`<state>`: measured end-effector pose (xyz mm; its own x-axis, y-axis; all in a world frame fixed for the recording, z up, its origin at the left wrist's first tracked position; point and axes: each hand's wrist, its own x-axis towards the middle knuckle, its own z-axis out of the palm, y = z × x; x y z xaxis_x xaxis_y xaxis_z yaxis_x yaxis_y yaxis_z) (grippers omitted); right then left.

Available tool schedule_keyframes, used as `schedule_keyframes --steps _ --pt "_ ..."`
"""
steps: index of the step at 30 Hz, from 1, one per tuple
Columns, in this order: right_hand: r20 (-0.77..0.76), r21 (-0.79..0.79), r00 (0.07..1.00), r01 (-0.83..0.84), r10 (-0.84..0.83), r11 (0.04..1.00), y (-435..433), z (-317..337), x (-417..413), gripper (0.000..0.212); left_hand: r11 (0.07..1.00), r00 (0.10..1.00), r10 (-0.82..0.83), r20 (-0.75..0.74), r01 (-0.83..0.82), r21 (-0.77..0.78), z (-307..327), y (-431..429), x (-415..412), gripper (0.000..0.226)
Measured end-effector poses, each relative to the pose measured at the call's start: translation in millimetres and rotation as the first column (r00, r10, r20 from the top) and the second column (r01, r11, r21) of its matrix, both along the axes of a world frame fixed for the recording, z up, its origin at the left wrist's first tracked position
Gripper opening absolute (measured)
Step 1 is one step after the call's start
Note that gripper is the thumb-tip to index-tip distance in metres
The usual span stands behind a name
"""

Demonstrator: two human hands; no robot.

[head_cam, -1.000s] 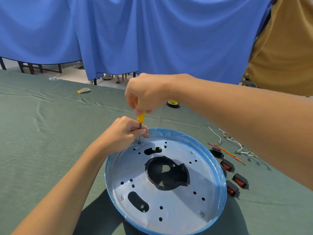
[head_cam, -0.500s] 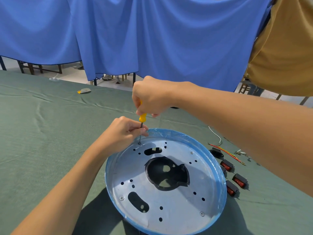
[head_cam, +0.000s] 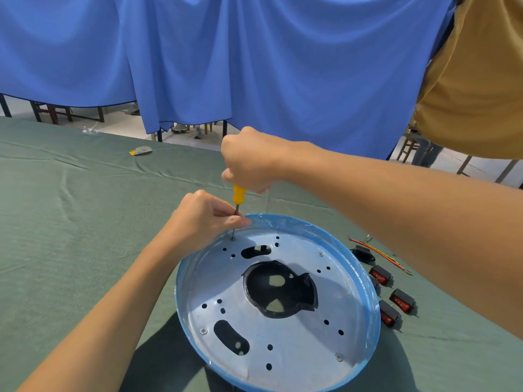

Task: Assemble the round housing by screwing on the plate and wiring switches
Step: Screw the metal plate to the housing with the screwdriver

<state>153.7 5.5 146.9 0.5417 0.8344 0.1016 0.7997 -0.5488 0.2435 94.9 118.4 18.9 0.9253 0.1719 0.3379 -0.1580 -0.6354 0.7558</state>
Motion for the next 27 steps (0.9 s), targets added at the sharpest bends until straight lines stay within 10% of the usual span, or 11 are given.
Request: schedule_keyframes --steps 7,15,20,27 --pt "-0.053 -0.063 0.994 -0.095 0.092 0.994 0 10 -1 0.014 0.994 0.994 -0.084 -0.071 0.088 0.063 1 5 1 0.017" --pt "-0.061 -0.033 0.996 -0.064 0.062 0.997 6 1 -2 0.042 0.999 0.998 0.036 0.057 -0.036 -0.008 4 -1 -2 0.005" --pt "-0.087 -0.146 0.99 -0.119 0.107 0.982 2 17 -9 0.009 0.997 0.997 -0.082 0.002 0.082 0.007 5 2 -3 0.012" --pt "-0.03 -0.18 0.999 -0.025 0.02 0.983 2 6 -1 0.039 0.999 0.999 0.026 0.046 -0.024 -0.037 2 -2 -1 0.009"
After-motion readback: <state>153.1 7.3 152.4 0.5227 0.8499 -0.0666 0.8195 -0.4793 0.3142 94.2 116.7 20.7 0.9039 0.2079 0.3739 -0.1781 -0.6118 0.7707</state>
